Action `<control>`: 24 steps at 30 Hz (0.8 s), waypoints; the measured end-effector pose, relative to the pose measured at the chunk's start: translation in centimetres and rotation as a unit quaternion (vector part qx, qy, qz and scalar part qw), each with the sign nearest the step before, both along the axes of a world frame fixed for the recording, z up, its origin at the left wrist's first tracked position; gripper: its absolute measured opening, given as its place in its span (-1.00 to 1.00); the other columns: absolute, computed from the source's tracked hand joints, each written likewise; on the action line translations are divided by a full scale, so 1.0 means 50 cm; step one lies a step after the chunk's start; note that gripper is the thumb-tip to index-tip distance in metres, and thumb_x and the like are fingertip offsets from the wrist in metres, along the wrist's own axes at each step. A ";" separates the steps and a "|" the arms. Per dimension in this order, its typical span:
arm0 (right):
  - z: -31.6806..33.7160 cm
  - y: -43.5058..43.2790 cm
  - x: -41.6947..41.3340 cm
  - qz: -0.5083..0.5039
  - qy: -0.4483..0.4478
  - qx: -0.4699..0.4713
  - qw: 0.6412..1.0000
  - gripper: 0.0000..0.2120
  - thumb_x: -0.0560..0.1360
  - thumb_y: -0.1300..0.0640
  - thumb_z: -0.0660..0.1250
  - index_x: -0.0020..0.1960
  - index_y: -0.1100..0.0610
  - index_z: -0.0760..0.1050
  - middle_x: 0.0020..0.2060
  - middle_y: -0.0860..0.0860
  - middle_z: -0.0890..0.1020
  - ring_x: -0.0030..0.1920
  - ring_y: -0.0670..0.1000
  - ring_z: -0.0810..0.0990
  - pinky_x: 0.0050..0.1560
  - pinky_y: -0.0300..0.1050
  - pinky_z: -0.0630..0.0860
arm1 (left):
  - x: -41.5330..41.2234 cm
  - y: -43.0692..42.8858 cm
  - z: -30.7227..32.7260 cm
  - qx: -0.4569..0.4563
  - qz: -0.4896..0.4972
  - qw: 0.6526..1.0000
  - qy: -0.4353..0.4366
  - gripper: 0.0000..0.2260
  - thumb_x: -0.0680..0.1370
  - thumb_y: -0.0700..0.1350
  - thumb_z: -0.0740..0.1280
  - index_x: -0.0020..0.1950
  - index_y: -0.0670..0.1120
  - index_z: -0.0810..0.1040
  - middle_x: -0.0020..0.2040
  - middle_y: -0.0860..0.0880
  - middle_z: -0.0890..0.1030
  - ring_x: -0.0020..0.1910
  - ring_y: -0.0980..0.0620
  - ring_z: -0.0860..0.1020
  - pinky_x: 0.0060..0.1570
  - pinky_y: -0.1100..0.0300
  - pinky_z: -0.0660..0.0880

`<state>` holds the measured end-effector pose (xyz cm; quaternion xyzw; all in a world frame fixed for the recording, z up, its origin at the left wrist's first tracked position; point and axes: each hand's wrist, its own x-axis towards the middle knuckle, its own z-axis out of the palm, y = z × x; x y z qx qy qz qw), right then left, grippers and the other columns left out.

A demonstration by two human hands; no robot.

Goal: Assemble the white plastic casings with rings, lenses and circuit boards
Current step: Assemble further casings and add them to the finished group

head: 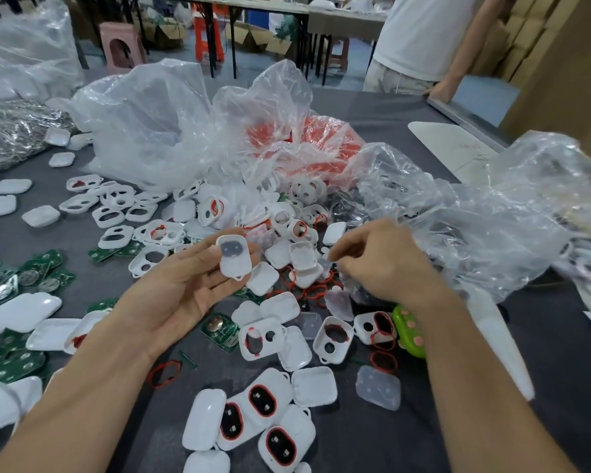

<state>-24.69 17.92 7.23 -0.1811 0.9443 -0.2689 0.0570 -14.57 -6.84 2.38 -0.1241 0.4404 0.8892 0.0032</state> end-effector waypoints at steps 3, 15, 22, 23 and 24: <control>-0.032 -0.044 0.006 0.015 0.001 0.034 0.999 -0.75 0.46 0.21 0.46 -0.03 -0.14 0.72 -0.14 -0.16 0.73 -0.18 -0.18 0.67 -0.11 -0.30 0.59 | 0.000 -0.006 -0.002 0.006 0.011 1.000 0.002 -0.75 0.52 -0.19 0.32 0.07 -0.11 0.76 0.18 -0.16 0.70 0.12 -0.09 0.71 -0.04 0.10 0.67; -0.107 -0.085 0.004 -0.007 0.056 -0.154 0.987 -0.81 0.46 0.01 0.51 0.05 -0.17 0.66 -0.14 -0.21 0.72 -0.09 -0.12 0.65 0.02 -0.10 0.59 | -0.002 -0.025 0.002 0.035 0.025 0.999 0.012 -0.73 0.51 -0.19 0.33 0.14 -0.11 0.75 0.17 -0.13 0.71 0.09 -0.06 0.71 -0.01 0.11 0.67; -0.096 -0.090 0.010 -0.139 0.160 -0.087 0.973 -0.79 0.54 0.01 0.43 0.16 -0.05 0.69 -0.05 -0.02 0.73 -0.03 0.03 0.67 0.08 -0.05 0.60 | 0.002 -0.068 0.004 0.073 0.046 0.996 0.026 -0.65 0.55 -0.18 0.30 0.31 -0.22 0.59 0.30 -0.21 0.64 0.26 -0.13 0.64 0.05 0.09 0.66; -0.093 -0.094 0.015 -0.139 0.168 -0.101 0.971 -0.76 0.55 0.02 0.44 0.21 -0.06 0.67 -0.01 0.00 0.72 0.00 0.03 0.66 0.13 -0.09 0.57 | 0.006 -0.083 0.005 0.091 0.063 0.994 0.026 -0.62 0.55 -0.17 0.30 0.36 -0.23 0.54 0.30 -0.22 0.64 0.26 -0.13 0.64 0.05 0.09 0.66; -0.087 -0.102 0.023 -0.124 0.185 -0.122 0.967 -0.75 0.55 0.04 0.44 0.22 -0.06 0.66 0.02 0.00 0.71 0.01 -0.02 0.64 0.16 -0.20 0.52 | 0.011 -0.098 0.007 0.107 0.082 0.991 0.025 -0.61 0.55 -0.16 0.30 0.37 -0.23 0.53 0.29 -0.22 0.64 0.26 -0.12 0.64 0.05 0.09 0.66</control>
